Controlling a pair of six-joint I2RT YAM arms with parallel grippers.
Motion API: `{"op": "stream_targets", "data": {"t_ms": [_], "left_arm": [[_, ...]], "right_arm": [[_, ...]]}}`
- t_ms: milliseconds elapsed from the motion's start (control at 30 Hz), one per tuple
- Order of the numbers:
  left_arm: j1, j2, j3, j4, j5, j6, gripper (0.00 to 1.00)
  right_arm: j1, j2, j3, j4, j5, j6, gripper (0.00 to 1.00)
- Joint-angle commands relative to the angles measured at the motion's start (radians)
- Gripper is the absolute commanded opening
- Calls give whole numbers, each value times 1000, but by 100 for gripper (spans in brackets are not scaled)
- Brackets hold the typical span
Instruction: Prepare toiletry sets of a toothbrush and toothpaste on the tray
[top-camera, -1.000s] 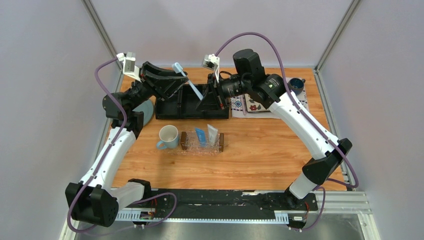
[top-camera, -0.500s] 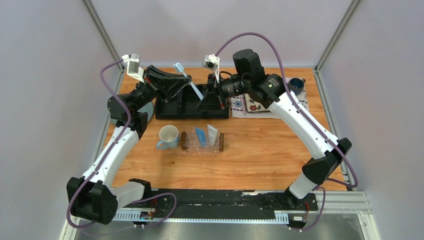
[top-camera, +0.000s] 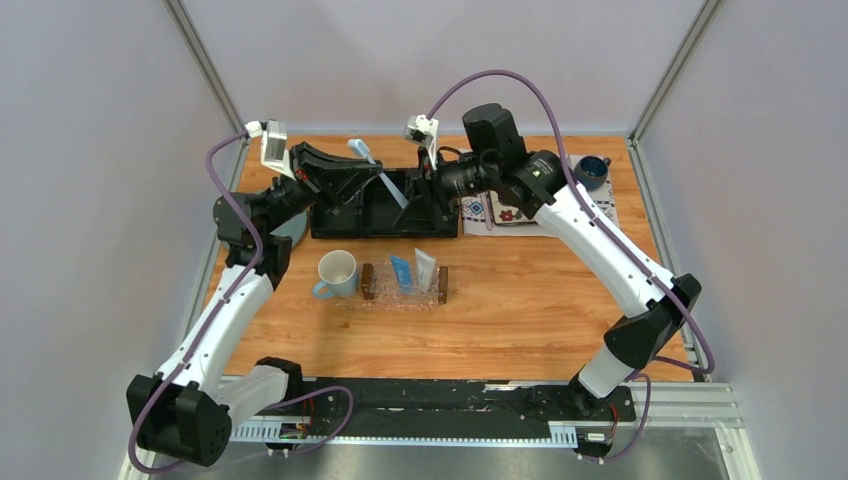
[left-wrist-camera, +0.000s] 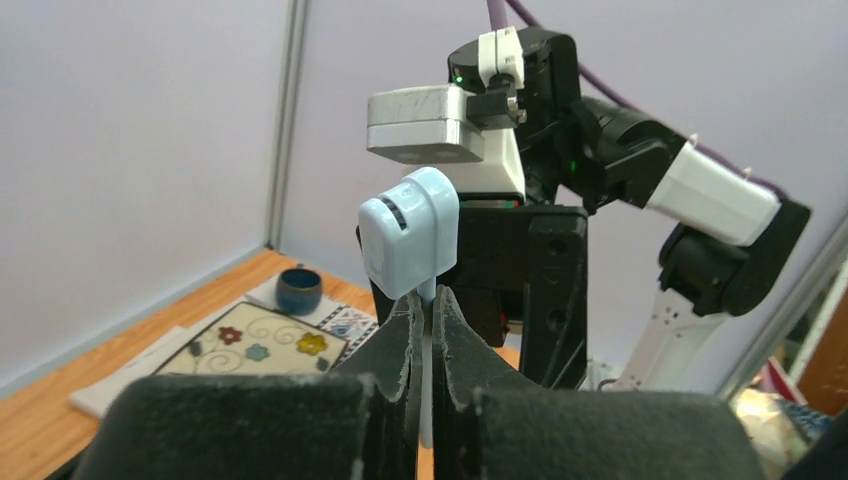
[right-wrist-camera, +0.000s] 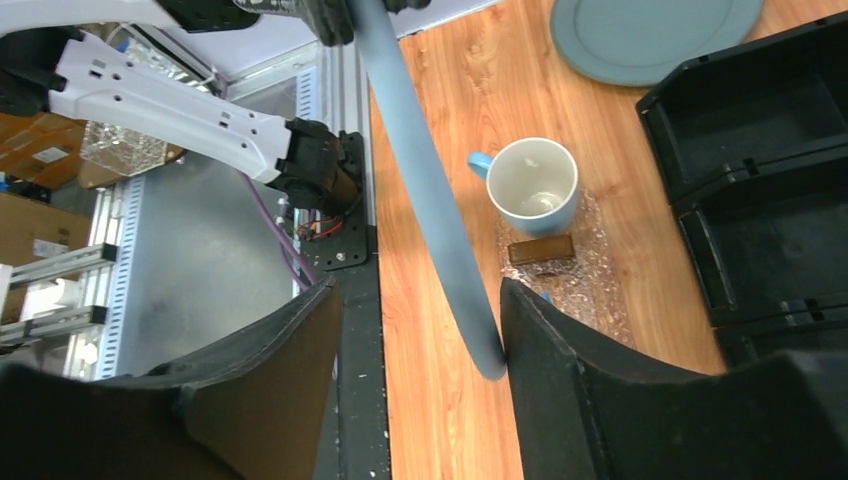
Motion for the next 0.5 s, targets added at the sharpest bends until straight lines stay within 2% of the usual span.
{"op": "stream_targets", "data": {"t_ms": [0,300,467], "left_arm": [[5,-62,-5,-147,16,237,0],[22,-143,-32,-532,-47,635,0],[39,-177,-92,-608,-67,719,0]], "right_arm": [[-3,-61,5,-36,62,-65,64],[-99,-138,-38,-87,163,-148,67],[-164,-173,-62,-123,205,-192,68]]}}
